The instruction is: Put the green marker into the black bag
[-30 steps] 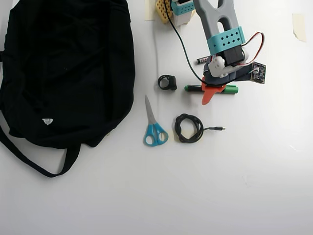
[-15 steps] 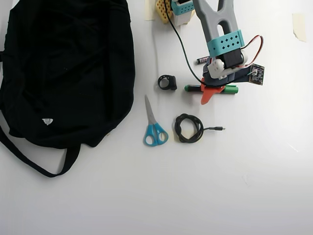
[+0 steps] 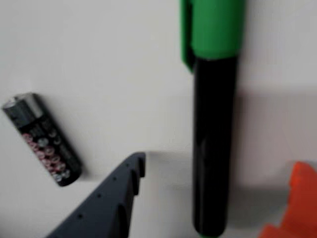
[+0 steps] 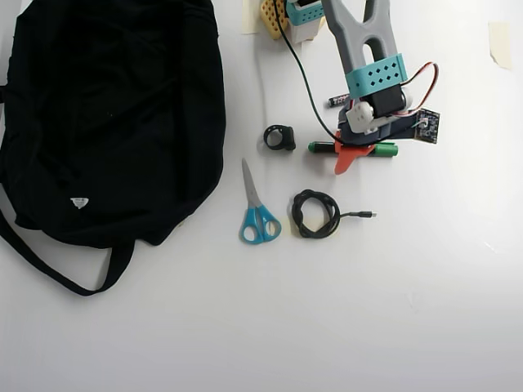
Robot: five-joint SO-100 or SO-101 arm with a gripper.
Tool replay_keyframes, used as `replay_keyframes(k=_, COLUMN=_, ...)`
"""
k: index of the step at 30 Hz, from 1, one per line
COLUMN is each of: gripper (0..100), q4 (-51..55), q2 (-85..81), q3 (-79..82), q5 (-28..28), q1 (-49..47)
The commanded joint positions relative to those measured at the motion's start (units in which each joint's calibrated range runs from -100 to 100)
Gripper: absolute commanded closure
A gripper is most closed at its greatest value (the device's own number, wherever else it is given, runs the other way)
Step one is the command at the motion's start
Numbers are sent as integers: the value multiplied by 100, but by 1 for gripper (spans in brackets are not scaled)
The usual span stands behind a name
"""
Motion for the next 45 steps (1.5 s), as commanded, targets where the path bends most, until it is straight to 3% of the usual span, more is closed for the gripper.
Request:
replay_keyframes(k=1, gripper=63, q4=-128, q2=-38, q3=-174, q5=38, q1=49)
replay_keyframes(k=45, gripper=63, q4=-360, q2=-22, q3=275, q5=38, q1=64)
